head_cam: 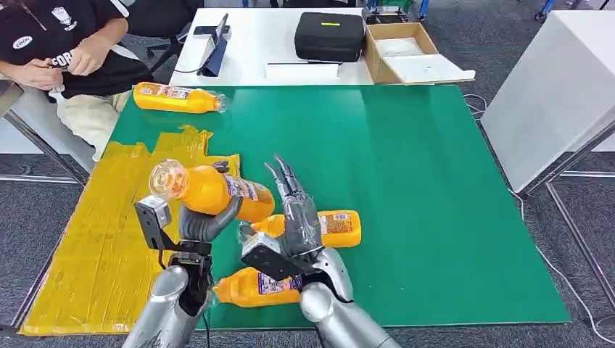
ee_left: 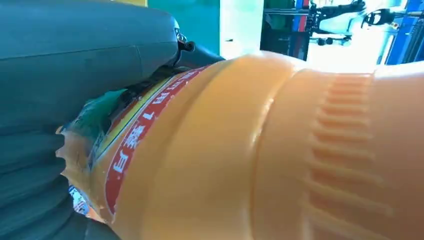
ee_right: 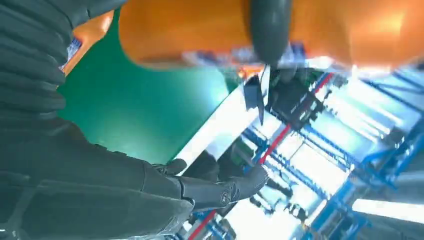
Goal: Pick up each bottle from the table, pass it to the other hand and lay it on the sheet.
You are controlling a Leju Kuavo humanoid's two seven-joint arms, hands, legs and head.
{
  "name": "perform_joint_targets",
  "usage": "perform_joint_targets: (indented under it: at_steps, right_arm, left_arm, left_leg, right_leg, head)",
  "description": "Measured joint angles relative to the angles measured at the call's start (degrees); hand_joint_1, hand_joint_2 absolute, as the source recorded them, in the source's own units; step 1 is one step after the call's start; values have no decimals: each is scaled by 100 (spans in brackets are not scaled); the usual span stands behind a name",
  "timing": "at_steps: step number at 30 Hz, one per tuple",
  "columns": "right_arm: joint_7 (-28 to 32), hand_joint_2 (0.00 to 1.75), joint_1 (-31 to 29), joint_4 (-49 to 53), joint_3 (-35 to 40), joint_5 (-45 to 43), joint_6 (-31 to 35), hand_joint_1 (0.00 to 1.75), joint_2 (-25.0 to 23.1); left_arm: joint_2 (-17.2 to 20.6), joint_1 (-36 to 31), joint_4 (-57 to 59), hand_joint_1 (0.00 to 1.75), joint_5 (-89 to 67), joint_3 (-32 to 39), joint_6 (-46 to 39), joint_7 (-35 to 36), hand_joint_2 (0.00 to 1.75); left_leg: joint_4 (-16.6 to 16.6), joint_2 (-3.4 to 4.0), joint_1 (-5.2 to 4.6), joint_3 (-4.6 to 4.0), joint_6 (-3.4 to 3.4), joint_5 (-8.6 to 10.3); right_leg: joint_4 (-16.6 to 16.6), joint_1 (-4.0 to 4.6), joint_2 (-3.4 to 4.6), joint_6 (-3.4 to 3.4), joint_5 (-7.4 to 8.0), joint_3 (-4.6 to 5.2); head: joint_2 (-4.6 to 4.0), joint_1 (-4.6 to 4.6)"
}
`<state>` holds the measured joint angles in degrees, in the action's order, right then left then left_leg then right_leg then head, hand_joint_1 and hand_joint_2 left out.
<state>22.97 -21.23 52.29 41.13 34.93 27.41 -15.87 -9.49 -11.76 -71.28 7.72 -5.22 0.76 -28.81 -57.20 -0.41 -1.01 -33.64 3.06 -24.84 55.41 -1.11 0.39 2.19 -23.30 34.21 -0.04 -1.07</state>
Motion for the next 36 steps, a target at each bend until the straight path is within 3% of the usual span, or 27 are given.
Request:
perform_joint_targets:
  at_steps: [16,20,28,33,36]
  right_arm:
    - [310,175,1461,2724,-520,-149,146,0,793]
    - [415,175,1702,3189,-527,-201,295,0,988]
    - [667,175,2036,3877,-529,-422,678,0,1379]
    - [717,175,2107,4026,-529,-466,715,0,1491]
    - [783,175,2180,4078,-529,-518,776,0,1539]
  left_arm:
    - [22,357,-334,175,-166,177,-499,-192,175]
    - [46,451,-475,175,-431,306,-1100,-356,175]
    - [144,588,-1021,175,-2038,877,-3428,-831,175]
    - [210,608,-1163,175,-2488,1089,-3832,-898,175]
    - [113,649,-1268,175,-3775,1432,-4035,-1069,175]
  left_leg:
    - [0,-7,-1,-1,-1,-3]
    - [0,0,-1,-1,-1,-4]
    - [2,-2,0,0,-1,-4]
    - [2,-4,0,1,-1,-4]
    - [1,-3,0,1,-1,-4]
  right_leg:
    - [-1,0,-1,0,-1,1]
    - [-1,0,0,0,-1,2]
    - [-1,1,-1,-1,-2,2]
    - [-1,1,-1,-1,-1,-1]
    - [-1,0,0,-1,-1,-1]
  head:
    - [2,0]
    - [0,0]
    - [0,0]
    - [2,0]
    - [0,-2]
